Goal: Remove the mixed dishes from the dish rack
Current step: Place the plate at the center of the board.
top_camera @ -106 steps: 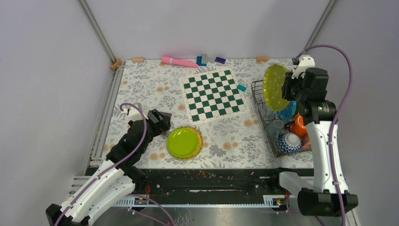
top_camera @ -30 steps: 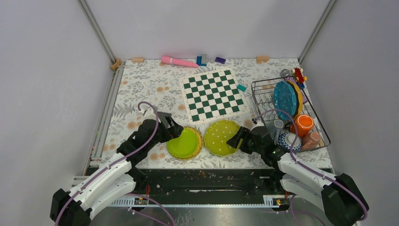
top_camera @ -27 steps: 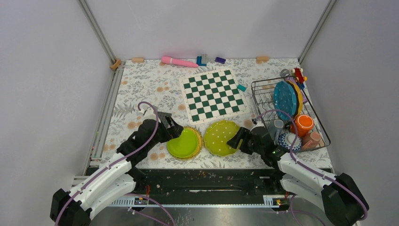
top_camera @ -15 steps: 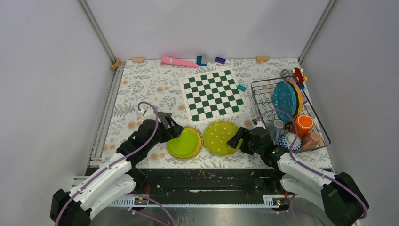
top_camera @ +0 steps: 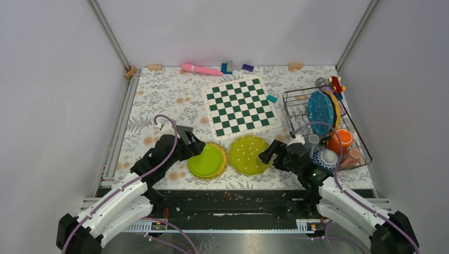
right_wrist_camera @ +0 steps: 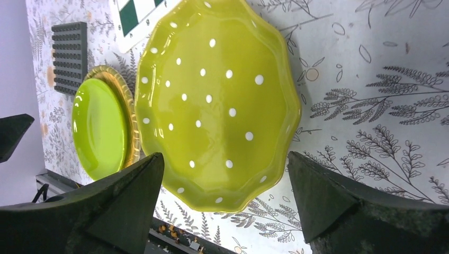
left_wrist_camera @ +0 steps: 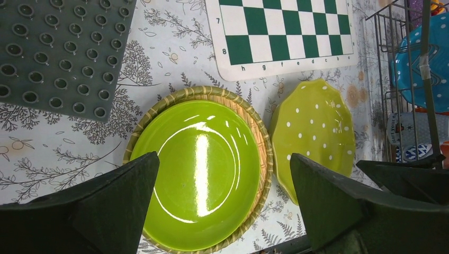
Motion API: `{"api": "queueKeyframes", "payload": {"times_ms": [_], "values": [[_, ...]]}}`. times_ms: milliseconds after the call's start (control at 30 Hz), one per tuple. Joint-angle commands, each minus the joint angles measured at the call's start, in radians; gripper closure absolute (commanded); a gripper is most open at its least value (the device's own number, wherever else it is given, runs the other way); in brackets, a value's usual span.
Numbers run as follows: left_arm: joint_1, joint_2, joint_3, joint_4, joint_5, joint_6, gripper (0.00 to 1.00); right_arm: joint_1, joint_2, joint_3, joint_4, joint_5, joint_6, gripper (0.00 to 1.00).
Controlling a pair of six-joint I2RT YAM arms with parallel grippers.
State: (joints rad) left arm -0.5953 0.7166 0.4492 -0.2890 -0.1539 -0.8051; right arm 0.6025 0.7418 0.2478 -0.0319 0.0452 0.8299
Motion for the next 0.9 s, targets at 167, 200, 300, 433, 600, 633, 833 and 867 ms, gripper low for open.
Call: {"api": "queueKeyframes", "payload": {"times_ms": [167, 200, 300, 433, 600, 633, 833, 867], "values": [[0.004, -0.043, -0.003, 0.012, -0.05, -0.003, 0.01, 0.009, -0.146, 0.107, -0.116, 0.102, -0.101, 0.01], [0.004, -0.047, -0.004, 0.012, -0.05, -0.003, 0.01, 0.009, -0.162, 0.116, -0.119, 0.116, -0.111, 0.0], [0.005, -0.052, -0.005, 0.01, -0.051, -0.001, 0.01, 0.009, -0.211, 0.141, -0.094, 0.135, -0.137, 0.01], [0.004, -0.059, -0.009, 0.01, -0.06, 0.0, 0.01, 0.009, -0.245, 0.224, -0.104, 0.183, -0.208, 0.0], [0.004, -0.06, -0.009, 0.003, -0.069, 0.003, 0.01, 0.009, -0.177, 0.452, -0.233, 0.304, -0.424, 0.01], [0.004, -0.06, -0.008, 0.001, -0.073, 0.003, 0.01, 0.008, -0.152, 0.51, -0.283, 0.346, -0.502, 0.0], [0.005, -0.056, -0.002, -0.017, -0.107, 0.004, 0.01, 0.007, 0.093, 0.792, -0.48, 0.646, -0.887, 0.0], [0.005, -0.051, 0.001, -0.02, -0.112, 0.006, 0.01, 0.004, 0.146, 0.843, -0.523, 0.669, -0.934, 0.0]]}}
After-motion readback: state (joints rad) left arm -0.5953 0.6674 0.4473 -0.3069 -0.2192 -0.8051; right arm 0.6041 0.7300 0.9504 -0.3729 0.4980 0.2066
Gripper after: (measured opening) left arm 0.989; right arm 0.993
